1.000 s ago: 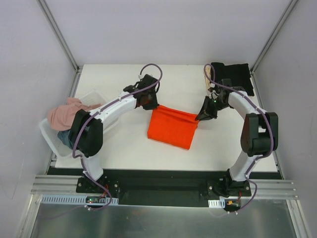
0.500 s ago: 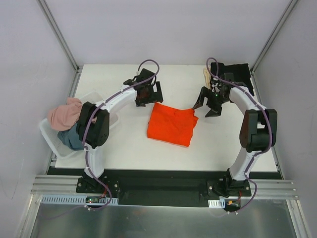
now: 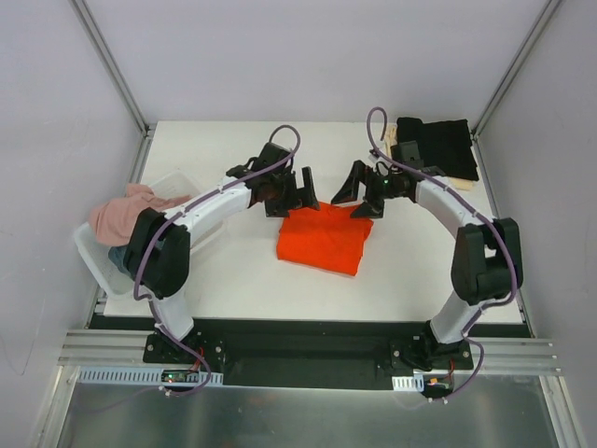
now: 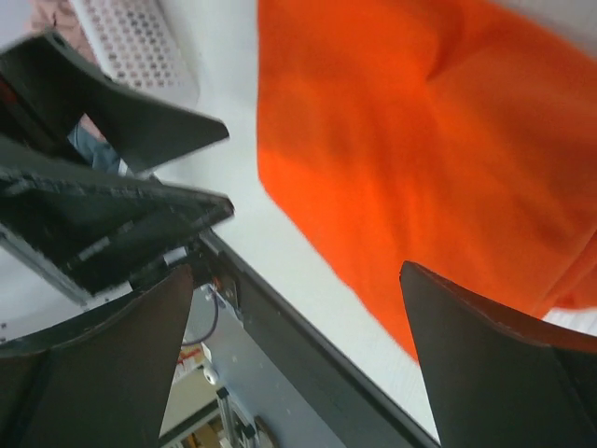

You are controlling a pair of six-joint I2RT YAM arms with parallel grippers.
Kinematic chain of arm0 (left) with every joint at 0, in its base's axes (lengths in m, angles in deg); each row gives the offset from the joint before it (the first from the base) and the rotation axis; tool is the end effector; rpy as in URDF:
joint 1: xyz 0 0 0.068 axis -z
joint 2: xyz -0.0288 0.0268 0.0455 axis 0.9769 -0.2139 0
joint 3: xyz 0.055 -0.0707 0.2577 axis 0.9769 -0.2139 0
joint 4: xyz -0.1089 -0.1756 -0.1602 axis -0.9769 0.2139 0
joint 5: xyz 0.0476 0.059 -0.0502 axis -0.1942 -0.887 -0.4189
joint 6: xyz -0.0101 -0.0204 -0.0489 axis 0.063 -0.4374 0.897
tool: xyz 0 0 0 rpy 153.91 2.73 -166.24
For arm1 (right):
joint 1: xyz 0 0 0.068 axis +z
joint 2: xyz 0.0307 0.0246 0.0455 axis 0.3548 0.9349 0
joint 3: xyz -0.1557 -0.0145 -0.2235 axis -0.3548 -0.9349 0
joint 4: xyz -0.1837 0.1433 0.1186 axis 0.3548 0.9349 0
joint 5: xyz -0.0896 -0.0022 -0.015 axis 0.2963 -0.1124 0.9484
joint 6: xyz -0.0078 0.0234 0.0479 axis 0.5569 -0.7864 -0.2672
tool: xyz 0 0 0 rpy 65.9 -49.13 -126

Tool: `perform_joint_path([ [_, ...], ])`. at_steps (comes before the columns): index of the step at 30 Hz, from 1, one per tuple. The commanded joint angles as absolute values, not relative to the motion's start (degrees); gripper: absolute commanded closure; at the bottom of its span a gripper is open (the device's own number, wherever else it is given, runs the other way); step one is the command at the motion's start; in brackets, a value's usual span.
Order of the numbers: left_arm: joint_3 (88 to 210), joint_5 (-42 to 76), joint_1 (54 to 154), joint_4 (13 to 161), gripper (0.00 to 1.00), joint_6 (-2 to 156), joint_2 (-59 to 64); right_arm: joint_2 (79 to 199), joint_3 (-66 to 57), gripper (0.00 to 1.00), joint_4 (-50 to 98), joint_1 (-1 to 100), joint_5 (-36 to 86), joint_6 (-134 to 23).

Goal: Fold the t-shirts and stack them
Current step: Fold the long partially folded tshirt into a neat square

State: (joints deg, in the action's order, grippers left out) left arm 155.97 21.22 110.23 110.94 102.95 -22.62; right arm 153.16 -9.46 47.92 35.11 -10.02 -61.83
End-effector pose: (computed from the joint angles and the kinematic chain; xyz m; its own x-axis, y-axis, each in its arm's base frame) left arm 0.3298 -0.2198 0.2678 -0.8556 -0.1628 -0.4914 0.1698 0.8086 -0.5634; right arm 0.3408 0.1119 0.2541 -0.8529 -0.0424 -0.5203 -0.4266 0.6310 0.6479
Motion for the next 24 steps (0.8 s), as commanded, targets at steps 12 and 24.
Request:
perform_joint_path([
  [12,146.83,25.89,111.31,106.59,0.01,107.58,-30.37,174.74,-7.73,0.03,44.87,32.12,6.16,-64.84],
  [24,140.23,19.56,116.58,107.38,0.01,109.6,-17.64,160.2,1.14,0.03,57.79,32.29,10.9,-53.5],
])
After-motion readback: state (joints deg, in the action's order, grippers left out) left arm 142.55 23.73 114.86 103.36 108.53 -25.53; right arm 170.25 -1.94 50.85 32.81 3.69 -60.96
